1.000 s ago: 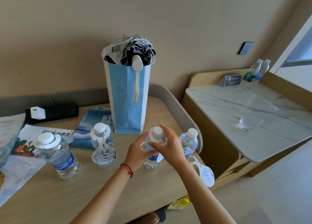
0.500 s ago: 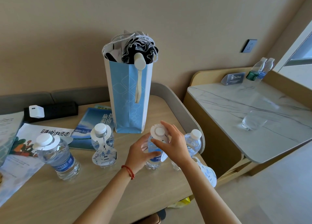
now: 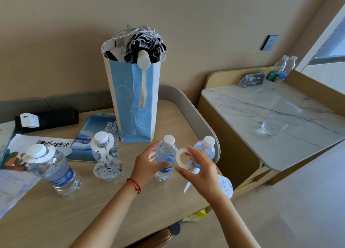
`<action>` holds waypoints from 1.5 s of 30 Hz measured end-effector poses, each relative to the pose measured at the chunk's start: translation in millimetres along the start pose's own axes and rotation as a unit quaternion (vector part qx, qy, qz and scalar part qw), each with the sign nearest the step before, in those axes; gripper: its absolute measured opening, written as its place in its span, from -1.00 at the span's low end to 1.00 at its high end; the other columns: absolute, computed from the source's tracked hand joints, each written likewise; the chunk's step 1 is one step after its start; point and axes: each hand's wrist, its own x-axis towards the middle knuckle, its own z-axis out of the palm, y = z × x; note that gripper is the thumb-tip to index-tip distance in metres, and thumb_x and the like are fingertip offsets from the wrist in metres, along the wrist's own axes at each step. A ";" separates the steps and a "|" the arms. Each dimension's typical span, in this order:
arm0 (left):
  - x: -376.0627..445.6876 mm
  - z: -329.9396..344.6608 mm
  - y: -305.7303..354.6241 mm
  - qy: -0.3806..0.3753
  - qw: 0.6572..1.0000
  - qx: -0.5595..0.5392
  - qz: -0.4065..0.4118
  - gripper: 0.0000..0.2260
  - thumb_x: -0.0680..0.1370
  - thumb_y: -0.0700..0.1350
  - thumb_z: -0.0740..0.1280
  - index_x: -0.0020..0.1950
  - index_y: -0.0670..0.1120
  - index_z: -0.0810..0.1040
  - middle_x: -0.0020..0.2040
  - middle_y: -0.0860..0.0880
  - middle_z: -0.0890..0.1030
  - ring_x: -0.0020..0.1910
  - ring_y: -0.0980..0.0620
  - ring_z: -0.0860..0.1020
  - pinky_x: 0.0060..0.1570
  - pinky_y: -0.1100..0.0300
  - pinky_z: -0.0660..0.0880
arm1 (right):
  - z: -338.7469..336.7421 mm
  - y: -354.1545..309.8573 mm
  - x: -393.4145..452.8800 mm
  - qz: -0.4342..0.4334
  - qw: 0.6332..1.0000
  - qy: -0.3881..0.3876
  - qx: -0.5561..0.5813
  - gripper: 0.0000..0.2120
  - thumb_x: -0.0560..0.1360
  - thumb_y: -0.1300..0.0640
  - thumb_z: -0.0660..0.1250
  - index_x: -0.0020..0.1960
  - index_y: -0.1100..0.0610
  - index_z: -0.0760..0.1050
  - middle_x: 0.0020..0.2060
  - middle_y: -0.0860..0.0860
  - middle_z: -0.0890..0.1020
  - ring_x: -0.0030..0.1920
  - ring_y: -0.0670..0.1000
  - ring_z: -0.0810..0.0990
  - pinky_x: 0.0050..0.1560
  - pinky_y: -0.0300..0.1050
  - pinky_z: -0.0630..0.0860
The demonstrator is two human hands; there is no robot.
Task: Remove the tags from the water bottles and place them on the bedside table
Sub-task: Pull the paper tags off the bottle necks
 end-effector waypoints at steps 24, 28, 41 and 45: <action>-38.9 -15.8 -15.0 0.053 0.997 0.052 -0.030 -0.43 0.37 -0.18 0.48 0.34 -0.08 0.38 0.31 -0.03 0.46 0.26 0.11 0.45 0.18 0.23 0.42 | 83.5 100.4 -29.9 0.149 0.968 -0.111 -0.169 -0.39 0.41 -0.05 0.38 0.38 0.11 0.29 0.36 0.01 0.37 0.28 0.04 0.42 0.13 -0.11 0.40; -40.7 -13.4 -17.7 0.050 0.997 0.049 -0.039 -0.43 0.37 -0.18 0.48 0.34 -0.09 0.39 0.32 -0.05 0.47 0.26 0.10 0.45 0.22 0.18 0.42 | 82.7 105.4 -32.4 0.126 0.969 -0.120 -0.173 -0.40 0.41 0.00 0.39 0.37 0.15 0.30 0.36 0.05 0.37 0.30 0.07 0.40 0.20 -0.09 0.38; -47.3 -9.8 -16.1 0.057 0.996 0.058 -0.034 -0.45 0.38 -0.17 0.47 0.34 -0.08 0.39 0.30 -0.02 0.48 0.23 0.10 0.47 0.16 0.24 0.42 | 75.1 101.3 -36.9 0.086 0.972 -0.125 -0.182 -0.43 0.44 0.00 0.37 0.38 0.12 0.29 0.37 0.02 0.37 0.28 0.05 0.43 0.17 -0.12 0.40; -51.5 -11.0 -13.3 0.068 0.995 0.061 -0.032 -0.47 0.39 -0.18 0.46 0.33 -0.08 0.39 0.28 -0.02 0.48 0.22 0.11 0.47 0.16 0.23 0.42 | 74.4 90.2 -34.9 0.050 0.979 -0.119 -0.160 -0.41 0.43 0.00 0.39 0.38 0.16 0.30 0.35 0.03 0.40 0.30 0.06 0.43 0.21 -0.11 0.39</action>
